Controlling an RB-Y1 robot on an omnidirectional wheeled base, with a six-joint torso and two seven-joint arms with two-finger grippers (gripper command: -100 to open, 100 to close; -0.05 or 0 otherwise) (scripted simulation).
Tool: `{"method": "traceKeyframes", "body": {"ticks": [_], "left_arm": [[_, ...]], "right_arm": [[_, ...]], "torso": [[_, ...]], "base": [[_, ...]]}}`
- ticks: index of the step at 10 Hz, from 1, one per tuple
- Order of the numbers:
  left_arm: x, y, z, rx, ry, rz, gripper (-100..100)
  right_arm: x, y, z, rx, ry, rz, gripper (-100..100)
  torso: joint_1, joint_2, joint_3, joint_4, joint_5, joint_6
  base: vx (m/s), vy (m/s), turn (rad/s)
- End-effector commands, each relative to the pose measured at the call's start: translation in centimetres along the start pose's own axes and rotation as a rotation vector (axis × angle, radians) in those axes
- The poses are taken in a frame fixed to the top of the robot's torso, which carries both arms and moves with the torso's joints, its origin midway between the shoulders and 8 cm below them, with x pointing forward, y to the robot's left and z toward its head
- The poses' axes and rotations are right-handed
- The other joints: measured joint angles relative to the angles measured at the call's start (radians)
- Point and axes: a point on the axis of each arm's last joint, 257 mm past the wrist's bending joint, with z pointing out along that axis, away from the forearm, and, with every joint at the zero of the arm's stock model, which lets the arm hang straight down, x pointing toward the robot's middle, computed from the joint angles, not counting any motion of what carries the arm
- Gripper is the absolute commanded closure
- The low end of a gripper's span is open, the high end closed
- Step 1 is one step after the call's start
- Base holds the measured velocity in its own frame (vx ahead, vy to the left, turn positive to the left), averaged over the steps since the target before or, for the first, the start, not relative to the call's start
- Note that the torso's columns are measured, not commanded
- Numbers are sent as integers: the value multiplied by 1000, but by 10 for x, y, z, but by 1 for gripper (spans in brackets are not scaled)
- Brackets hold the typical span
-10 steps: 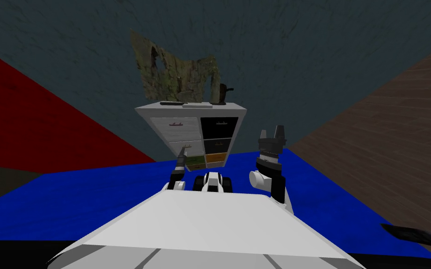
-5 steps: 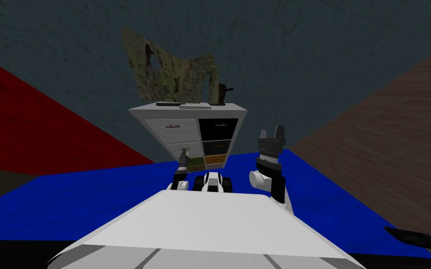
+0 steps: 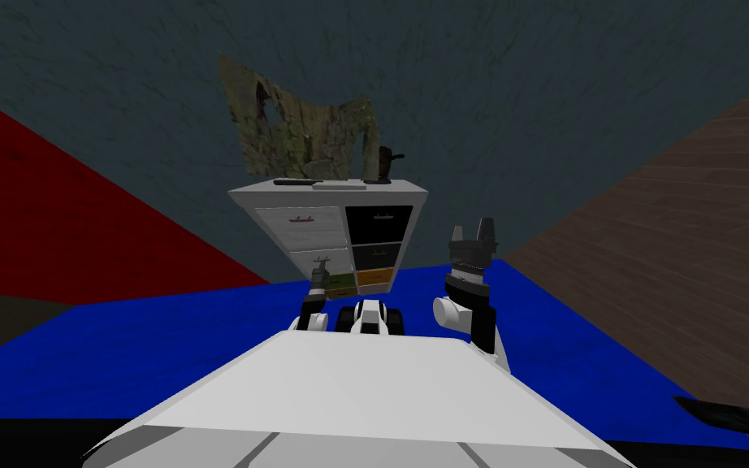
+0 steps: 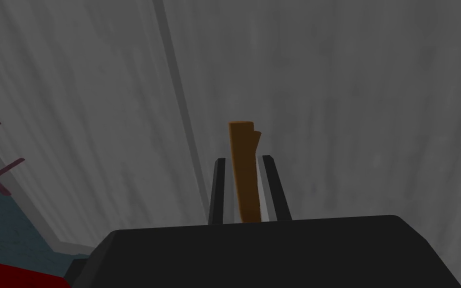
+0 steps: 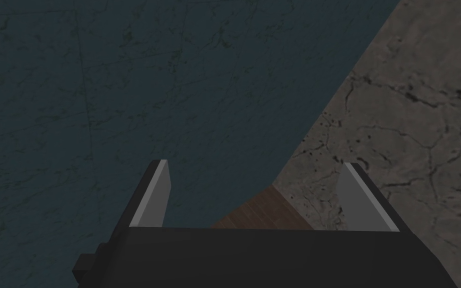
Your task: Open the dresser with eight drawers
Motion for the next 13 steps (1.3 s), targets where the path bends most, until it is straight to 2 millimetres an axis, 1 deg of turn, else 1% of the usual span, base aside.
{"method": "traceKeyframes", "body": {"ticks": [1, 2, 3, 4, 7, 8, 10, 13], "left_arm": [[0, 4, -5, -25, 4, 2, 100], [0, 5, -6, -31, 5, 2, 100], [0, 0, -3, -13, 4, 1, 100], [0, 2, -7, -24, 7, 1, 100], [1, 4, -14, -38, 13, 1, 100], [-1, -10, -4, -20, 11, 1, -100], [-2, -17, 0, -16, 10, 2, -100], [-5, -32, 8, -16, 9, 4, -100]], "right_arm": [[0, 0, 0, 0, 0, 0, 0], [0, 0, 0, 0, 0, 0, 0], [0, 0, 0, 0, 0, 0, 0], [0, 0, 0, 0, 0, 0, 0], [0, 0, 0, 0, 0, 0, 0], [0, 0, 0, 0, 0, 0, 0], [0, 0, 0, 0, 0, 0, 0], [0, 0, 0, 0, 0, 0, 0]], "torso": [[-1, 0, 0, 1, -1, 0], [-1, -2, -1, 1, -1, 0], [-2, -4, -2, 1, -2, 0], [-2, -8, -5, 2, -3, 1], [-1, 1, 1, 1, -1, 0], [-1, -1, 0, 1, -1, 0], [0, -15, -9, 0, -2, 1], [-4, 1, 0, 5, -4, 0]], "base": [[-160, -34, 11], [-161, -47, 12], [-80, -26, 10], [-131, -15, 15], [-227, -38, 13], [-126, -35, -3], [18, 5, -5], [15, 1, -6]]}}
